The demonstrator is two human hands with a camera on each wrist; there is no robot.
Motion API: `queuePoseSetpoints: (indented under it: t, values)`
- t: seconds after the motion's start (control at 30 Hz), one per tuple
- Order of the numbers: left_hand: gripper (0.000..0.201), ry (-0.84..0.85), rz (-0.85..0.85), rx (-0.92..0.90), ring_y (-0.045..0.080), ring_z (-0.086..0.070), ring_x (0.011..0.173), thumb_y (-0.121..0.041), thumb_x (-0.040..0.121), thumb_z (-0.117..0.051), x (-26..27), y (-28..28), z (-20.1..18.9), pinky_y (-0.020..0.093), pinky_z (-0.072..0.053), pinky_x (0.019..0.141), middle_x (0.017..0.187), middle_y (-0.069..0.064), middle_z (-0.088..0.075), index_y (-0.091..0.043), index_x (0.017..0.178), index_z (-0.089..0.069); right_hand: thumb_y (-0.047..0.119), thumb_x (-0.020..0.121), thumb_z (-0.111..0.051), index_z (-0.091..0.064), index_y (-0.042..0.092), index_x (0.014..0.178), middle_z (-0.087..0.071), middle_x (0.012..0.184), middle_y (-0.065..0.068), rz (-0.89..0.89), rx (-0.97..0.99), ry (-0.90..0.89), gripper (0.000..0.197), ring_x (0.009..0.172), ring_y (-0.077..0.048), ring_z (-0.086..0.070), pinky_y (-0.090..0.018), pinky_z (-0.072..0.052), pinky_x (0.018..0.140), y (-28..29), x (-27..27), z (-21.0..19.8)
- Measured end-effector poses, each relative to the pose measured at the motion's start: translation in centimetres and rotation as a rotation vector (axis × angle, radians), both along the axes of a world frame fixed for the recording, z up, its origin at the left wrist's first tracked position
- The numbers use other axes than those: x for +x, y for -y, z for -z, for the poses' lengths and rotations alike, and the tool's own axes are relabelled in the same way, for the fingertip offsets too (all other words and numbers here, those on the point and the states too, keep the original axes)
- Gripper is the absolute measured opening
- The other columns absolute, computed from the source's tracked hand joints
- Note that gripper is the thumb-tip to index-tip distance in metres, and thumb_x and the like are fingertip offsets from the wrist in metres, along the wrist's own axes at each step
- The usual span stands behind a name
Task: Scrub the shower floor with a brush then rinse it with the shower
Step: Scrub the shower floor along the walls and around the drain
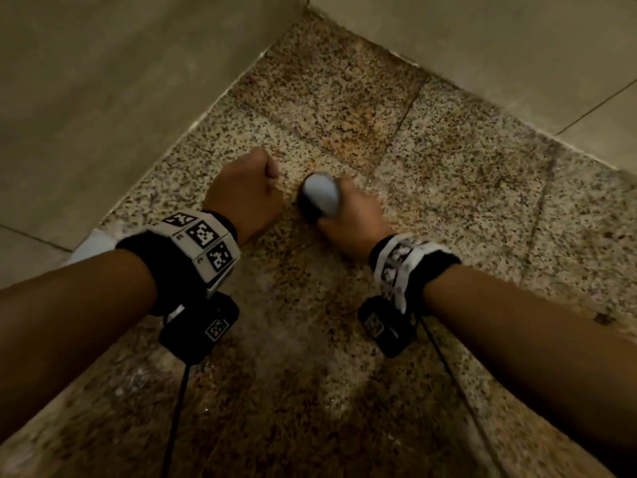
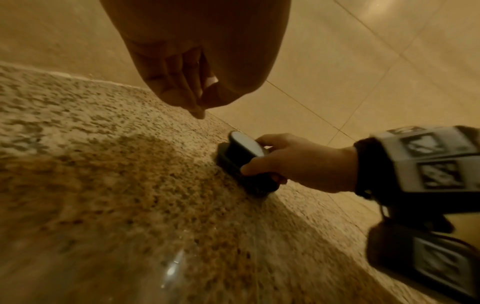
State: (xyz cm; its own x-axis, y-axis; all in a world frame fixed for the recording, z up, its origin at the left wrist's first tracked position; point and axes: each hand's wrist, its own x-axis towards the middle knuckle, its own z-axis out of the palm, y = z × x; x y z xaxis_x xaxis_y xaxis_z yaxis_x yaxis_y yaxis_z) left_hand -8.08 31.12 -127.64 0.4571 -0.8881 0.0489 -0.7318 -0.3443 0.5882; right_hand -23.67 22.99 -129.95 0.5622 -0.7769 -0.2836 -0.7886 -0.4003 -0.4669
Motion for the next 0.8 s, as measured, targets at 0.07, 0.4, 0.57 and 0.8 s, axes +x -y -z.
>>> queuePoseSetpoints:
  t: [0.07, 0.4, 0.57, 0.8]
  values:
    - [0.015, 0.023, 0.016, -0.028, 0.033, -0.056, 0.083, -0.003, 0.081, -0.052, 0.1, -0.3, -0.2, 0.035, -0.042, 0.069, 0.088, 0.015, -0.06, -0.004, 0.095, -0.056, 0.029, 0.083, -0.068, -0.045, 0.013, 0.127, -0.062, 0.114, -0.011, -0.219, 0.074, 0.015, 0.052, 0.1, -0.032, -0.06, -0.029, -0.04, 0.069, -4.4, 0.3, 0.2]
    - [0.004, 0.03, 0.117, 0.229, 0.024, -0.049, 0.081, -0.015, 0.09, -0.049, -0.7, -0.8, -2.1, 0.031, -0.037, 0.069, 0.09, 0.004, -0.054, -0.018, 0.092, -0.049, 0.039, 0.088, -0.064, -0.024, 0.002, 0.144, -0.058, 0.121, -0.017, 0.546, -0.001, -0.129, 0.079, 0.104, -0.035, -0.059, -0.036, -0.047, 0.072, 3.0, -8.5, -1.9]
    - [0.003, 0.067, 0.342, 0.322, 0.03, -0.052, 0.09, -0.009, 0.09, -0.051, -2.3, -1.6, -1.2, 0.034, -0.043, 0.077, 0.1, 0.013, -0.057, -0.01, 0.087, -0.052, 0.051, 0.083, -0.064, -0.021, 0.008, 0.146, -0.063, 0.107, -0.014, 0.37, -0.088, -0.213, 0.087, 0.093, -0.036, -0.062, -0.033, -0.044, 0.064, -2.3, -8.9, -0.2]
    - [0.005, 0.076, 0.394, 0.339, 0.027, -0.049, 0.087, -0.009, 0.086, -0.052, -3.5, -1.7, -1.3, 0.033, -0.04, 0.073, 0.097, 0.012, -0.055, -0.013, 0.087, -0.049, 0.042, 0.089, -0.063, -0.04, 0.012, 0.131, -0.054, 0.118, -0.012, -0.06, 0.186, -0.073, 0.057, 0.101, -0.035, -0.058, -0.035, -0.047, 0.074, -8.6, -2.2, -1.8]
